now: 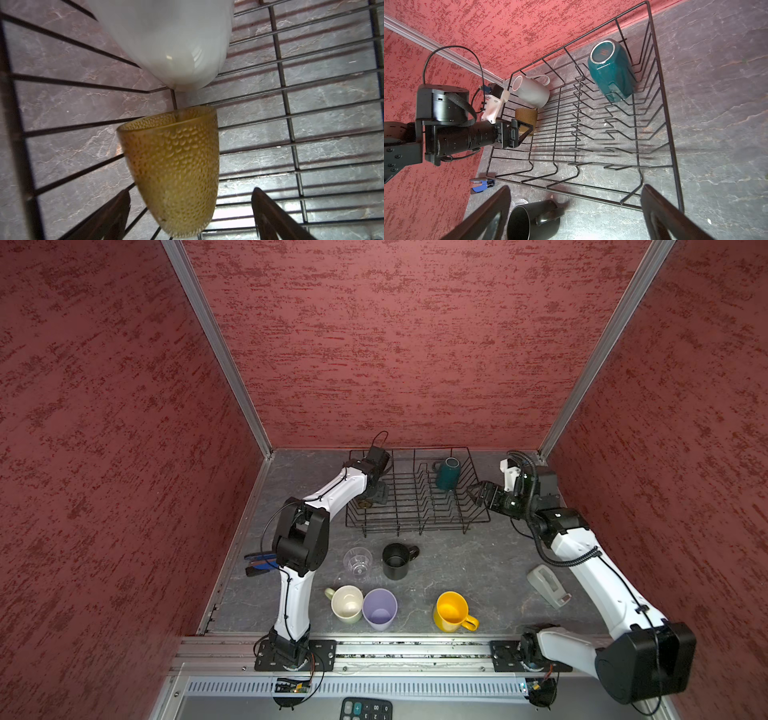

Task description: Load the cups into the dish rack

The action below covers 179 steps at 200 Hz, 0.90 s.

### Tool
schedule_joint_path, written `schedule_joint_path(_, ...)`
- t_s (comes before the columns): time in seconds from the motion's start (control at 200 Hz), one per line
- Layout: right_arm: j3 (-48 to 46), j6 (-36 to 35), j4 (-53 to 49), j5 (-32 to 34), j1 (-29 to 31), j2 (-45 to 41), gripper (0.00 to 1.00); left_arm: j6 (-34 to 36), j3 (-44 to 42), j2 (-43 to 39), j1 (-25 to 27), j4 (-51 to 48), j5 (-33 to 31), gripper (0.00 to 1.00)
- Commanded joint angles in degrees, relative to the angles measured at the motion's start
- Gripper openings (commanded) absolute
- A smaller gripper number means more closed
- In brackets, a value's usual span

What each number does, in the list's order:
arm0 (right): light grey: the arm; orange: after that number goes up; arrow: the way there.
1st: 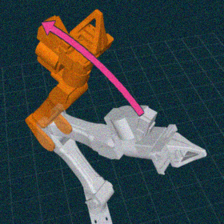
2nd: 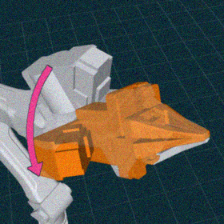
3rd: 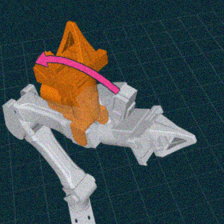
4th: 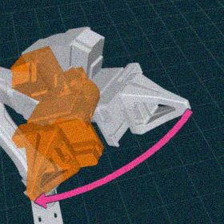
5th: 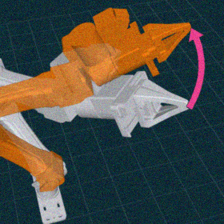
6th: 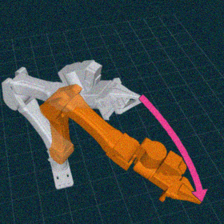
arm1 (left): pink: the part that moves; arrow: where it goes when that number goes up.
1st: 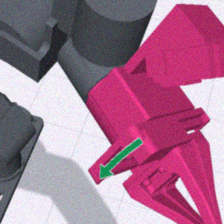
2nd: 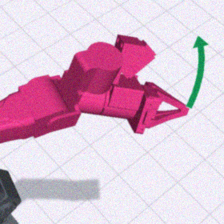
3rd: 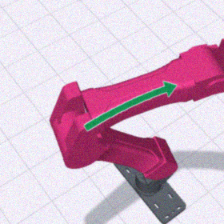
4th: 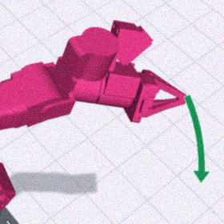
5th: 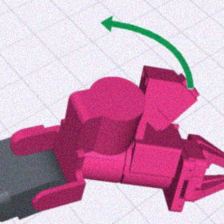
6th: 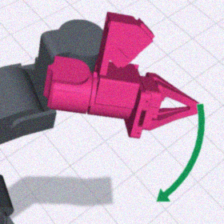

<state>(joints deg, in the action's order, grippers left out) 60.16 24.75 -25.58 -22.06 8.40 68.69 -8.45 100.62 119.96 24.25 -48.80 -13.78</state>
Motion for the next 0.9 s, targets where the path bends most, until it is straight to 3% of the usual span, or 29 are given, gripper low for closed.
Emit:
schedule_joint_path(0.0,1.45,-0.85,0.18,-0.35,-0.24,-0.49,0.98,-1.57,3.0,2.38,-0.45,0.34,0.51,0.91)
schedule_joint_path(0.446,1.19,-1.02,0.53,-0.77,-0.24,-0.17,0.98,-2.8,5.82,6.86,-1.57,0.12,5.58,0.78)
schedule_joint_path(0.706,1.18,-0.93,0.71,-0.89,-0.25,0.15,0.98,-4.19,5.91,7.78,-2.95,1.11,10.67,0.67)
schedule_joint_path(0.892,1.1,-0.99,0.8,-0.94,-0.29,0.4,0.99,-5.69,5.14,7.49,-4.42,2.15,15.38,0.52)
